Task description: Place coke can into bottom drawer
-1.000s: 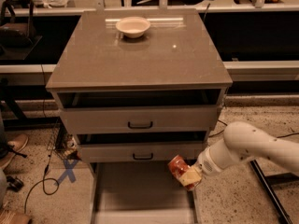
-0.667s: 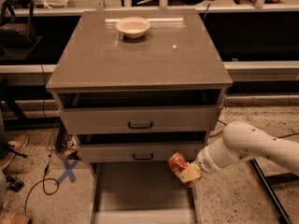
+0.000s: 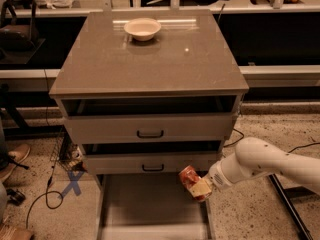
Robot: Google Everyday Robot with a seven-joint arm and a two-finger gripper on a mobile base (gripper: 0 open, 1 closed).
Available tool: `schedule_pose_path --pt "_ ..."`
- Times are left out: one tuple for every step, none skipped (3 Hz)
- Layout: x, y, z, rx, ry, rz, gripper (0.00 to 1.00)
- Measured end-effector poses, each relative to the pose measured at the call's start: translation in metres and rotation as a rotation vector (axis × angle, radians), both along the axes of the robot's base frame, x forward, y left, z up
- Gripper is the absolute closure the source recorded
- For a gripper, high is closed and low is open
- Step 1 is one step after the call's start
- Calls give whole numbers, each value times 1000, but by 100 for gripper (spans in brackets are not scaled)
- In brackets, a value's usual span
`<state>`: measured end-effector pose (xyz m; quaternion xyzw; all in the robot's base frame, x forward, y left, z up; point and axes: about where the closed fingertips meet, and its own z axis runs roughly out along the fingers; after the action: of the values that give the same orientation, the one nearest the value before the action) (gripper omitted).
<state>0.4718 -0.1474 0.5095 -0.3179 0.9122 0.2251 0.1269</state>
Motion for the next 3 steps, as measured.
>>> schedule_pose_path --pt "18 5 -73 48 -37 -20 100" --pt "28 14 -133 105 -20 -18 100" --pt "33 22 -194 151 33 -31 100"
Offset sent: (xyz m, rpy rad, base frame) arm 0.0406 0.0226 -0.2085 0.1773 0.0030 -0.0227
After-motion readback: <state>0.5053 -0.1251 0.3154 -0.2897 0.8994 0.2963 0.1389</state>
